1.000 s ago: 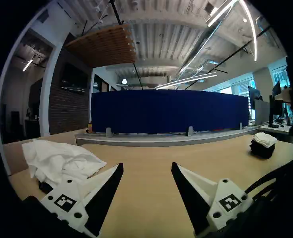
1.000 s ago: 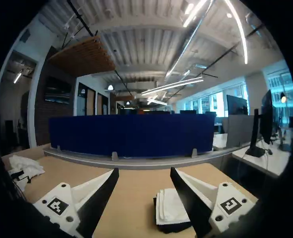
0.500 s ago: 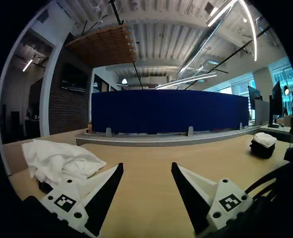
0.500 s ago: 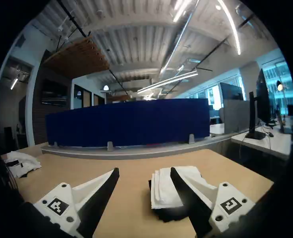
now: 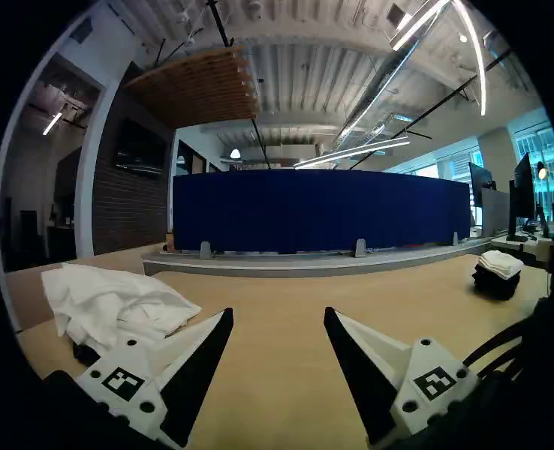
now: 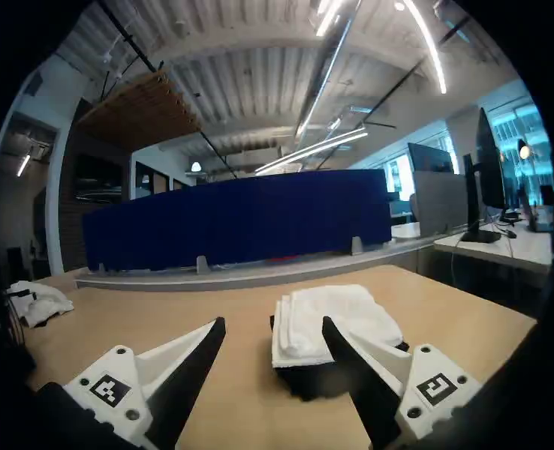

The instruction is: Fold towel

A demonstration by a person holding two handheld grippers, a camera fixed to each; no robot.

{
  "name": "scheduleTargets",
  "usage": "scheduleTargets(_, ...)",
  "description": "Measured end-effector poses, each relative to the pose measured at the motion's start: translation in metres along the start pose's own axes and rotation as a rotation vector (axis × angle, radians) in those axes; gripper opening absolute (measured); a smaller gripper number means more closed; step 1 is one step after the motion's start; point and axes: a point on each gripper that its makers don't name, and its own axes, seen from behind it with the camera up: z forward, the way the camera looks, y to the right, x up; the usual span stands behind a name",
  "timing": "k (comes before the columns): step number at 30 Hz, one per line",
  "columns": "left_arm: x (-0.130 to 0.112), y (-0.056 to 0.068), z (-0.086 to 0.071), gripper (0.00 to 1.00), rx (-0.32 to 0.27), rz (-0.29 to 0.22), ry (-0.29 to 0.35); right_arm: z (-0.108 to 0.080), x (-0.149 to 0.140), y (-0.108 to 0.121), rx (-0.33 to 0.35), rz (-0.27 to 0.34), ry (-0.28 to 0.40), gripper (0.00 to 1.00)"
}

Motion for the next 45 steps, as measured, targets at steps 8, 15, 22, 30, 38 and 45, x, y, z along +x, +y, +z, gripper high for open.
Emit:
scheduleTargets(8,0.000,0.000,-0.001,0.89,0.000,0.000,0.000,0.001,-0.003,-0.005,0.009,-0.011,0.008,1.00)
scheduleTargets(15,0.000,0.000,0.000,0.89,0.000,0.000,0.000,0.002,0.000,-0.005,0.005,-0.021,0.021,1.00)
scheduleTargets(22,0.000,0.000,0.000,0.89,0.000,0.000,0.000,-0.001,-0.004,-0.015,0.009,-0.082,0.028,1.00)
scheduleTargets(30,0.000,0.000,0.000,0.89,0.000,0.000,0.000,-0.002,-0.007,-0.021,0.012,-0.114,0.027,1.00)
scheduleTargets(38,0.000,0.001,0.000,0.89,0.000,0.000,0.000,-0.002,-0.007,-0.021,0.017,-0.114,0.026,1.00)
scheduleTargets(45,0.000,0.001,0.001,0.89,0.000,0.000,0.000,-0.002,-0.007,-0.021,0.017,-0.115,0.026,1.00)
